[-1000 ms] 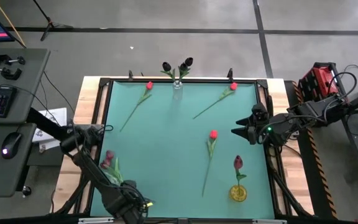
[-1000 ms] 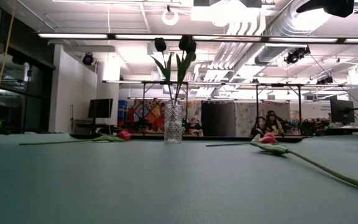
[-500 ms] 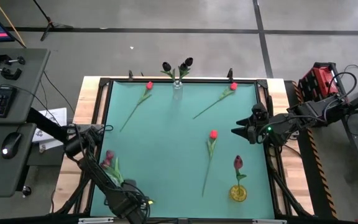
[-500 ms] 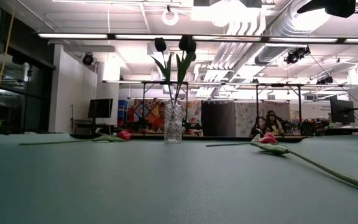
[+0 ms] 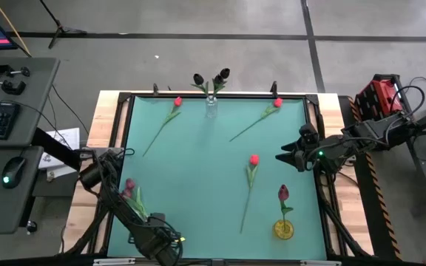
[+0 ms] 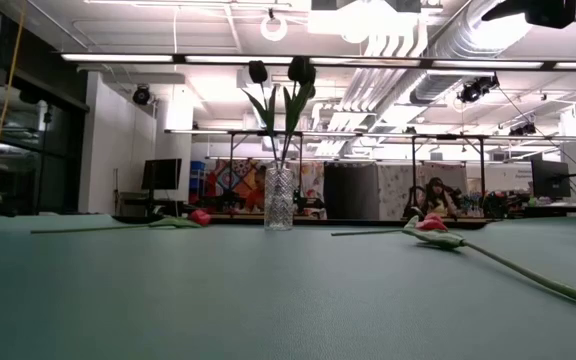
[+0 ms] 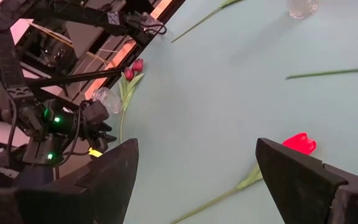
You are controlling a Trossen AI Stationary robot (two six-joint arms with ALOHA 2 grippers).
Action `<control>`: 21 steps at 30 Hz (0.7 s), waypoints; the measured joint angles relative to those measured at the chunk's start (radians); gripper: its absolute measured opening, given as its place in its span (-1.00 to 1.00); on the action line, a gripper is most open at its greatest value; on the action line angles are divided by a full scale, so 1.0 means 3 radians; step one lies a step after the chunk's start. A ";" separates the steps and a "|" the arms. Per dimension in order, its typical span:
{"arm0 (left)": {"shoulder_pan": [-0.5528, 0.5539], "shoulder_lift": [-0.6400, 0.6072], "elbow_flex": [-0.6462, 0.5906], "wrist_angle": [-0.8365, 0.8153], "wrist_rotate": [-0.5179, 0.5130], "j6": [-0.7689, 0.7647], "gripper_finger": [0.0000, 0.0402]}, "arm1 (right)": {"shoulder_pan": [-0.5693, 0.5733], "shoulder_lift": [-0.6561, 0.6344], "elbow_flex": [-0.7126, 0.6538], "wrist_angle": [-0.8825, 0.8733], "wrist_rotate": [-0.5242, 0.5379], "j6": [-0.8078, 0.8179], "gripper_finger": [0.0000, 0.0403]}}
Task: Sort flowers into vase by color
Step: Put the right dark red tulip into the yellow vase
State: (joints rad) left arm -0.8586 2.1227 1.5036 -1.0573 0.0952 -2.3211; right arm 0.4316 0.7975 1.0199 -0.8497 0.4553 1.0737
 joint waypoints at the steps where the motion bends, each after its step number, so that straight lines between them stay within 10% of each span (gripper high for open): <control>1: 0.0002 0.0001 0.0000 0.0007 -0.0009 0.0002 -0.15 | 0.0000 0.0000 0.0000 0.0000 -0.0001 0.0000 0.55; 10: -0.0007 -0.0131 -0.0017 0.0030 -0.0272 0.0110 -0.93 | 0.0000 0.0000 0.0000 0.0000 0.0000 -0.0001 0.55; 21: -0.0119 -0.0723 -0.0015 -0.0318 -0.0986 0.0314 -0.99 | 0.0000 0.0000 0.0000 -0.0001 0.0001 -0.0026 0.55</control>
State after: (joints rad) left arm -0.8944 1.9058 1.4990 -1.1528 -0.2005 -2.2268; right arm 0.4316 0.7975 1.0199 -0.8501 0.4557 1.0658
